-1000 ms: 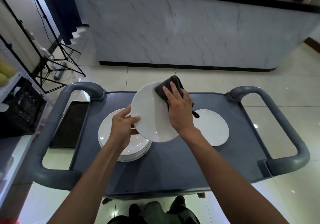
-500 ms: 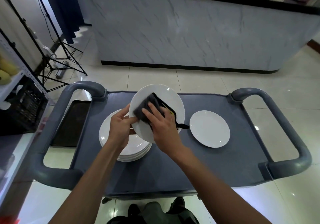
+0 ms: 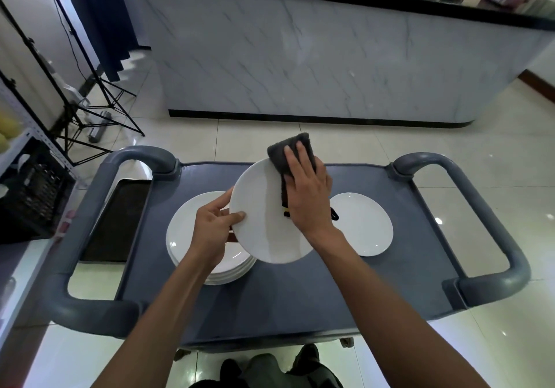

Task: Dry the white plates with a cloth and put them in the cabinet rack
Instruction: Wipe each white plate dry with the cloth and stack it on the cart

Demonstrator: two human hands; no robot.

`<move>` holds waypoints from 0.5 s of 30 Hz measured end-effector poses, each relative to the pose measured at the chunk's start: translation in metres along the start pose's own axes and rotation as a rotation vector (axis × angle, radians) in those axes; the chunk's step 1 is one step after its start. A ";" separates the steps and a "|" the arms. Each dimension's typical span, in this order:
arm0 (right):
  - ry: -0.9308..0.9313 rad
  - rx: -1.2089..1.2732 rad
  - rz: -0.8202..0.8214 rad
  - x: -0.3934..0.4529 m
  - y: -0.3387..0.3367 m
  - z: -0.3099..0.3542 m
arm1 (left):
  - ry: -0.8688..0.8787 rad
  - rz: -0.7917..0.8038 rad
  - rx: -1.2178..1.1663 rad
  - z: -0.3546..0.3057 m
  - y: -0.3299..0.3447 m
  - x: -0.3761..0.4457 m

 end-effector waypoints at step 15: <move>-0.026 0.179 0.173 0.017 -0.011 -0.004 | 0.103 0.050 0.089 -0.009 -0.015 0.001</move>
Point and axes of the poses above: each hand's wrist, its own x-axis towards the middle knuckle, its own y-axis out of the palm, z = x × y, the point moved 7 cm from there along x, towards the middle knuckle, and after that the axes turned 5 degrees about y, right-handed, at the moved point
